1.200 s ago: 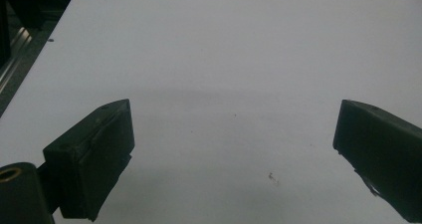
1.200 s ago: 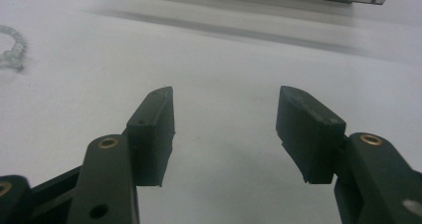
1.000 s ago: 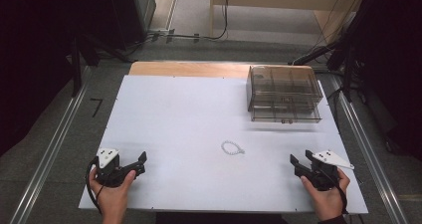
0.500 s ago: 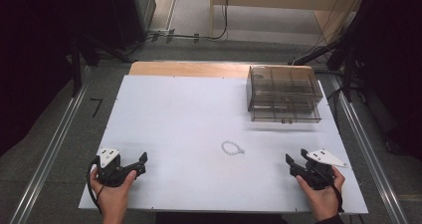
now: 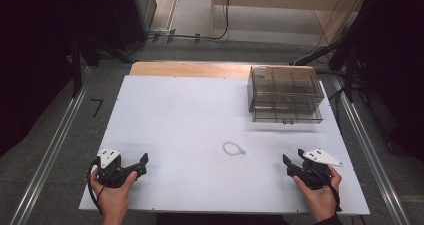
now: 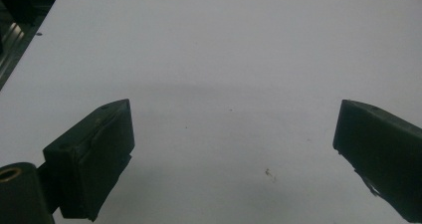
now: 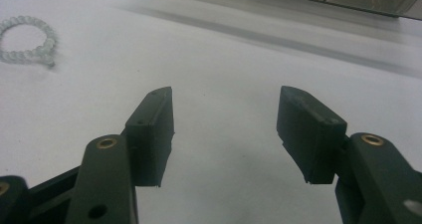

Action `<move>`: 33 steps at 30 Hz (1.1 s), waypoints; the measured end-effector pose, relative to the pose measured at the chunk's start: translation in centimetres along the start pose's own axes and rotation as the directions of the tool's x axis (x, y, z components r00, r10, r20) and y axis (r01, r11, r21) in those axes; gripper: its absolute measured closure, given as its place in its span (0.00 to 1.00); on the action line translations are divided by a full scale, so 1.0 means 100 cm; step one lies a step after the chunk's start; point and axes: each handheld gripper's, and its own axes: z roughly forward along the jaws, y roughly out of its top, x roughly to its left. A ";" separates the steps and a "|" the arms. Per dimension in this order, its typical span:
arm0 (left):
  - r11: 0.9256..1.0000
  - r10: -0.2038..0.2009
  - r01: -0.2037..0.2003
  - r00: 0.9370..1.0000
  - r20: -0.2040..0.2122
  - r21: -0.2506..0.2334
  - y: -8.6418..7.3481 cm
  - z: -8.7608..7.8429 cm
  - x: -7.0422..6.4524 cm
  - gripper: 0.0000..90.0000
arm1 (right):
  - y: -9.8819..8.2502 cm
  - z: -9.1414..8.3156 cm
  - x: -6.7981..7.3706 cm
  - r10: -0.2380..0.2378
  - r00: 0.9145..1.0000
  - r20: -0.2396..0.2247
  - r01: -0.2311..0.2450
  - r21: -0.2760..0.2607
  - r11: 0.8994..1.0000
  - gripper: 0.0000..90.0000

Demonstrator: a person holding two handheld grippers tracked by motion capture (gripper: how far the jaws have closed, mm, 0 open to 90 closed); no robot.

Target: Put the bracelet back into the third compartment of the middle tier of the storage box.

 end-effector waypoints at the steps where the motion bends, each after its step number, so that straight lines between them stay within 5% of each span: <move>1: 1.000 0.000 0.000 1.000 0.000 0.000 0.000 0.000 0.000 0.03 | 0.000 0.000 0.000 0.000 1.000 0.000 0.000 0.000 1.000 0.42; 33: 1.000 0.008 -0.008 1.000 0.003 0.000 0.000 0.000 -0.001 0.03 | 0.006 0.011 0.021 -0.040 0.998 -0.042 0.040 0.014 0.999 0.42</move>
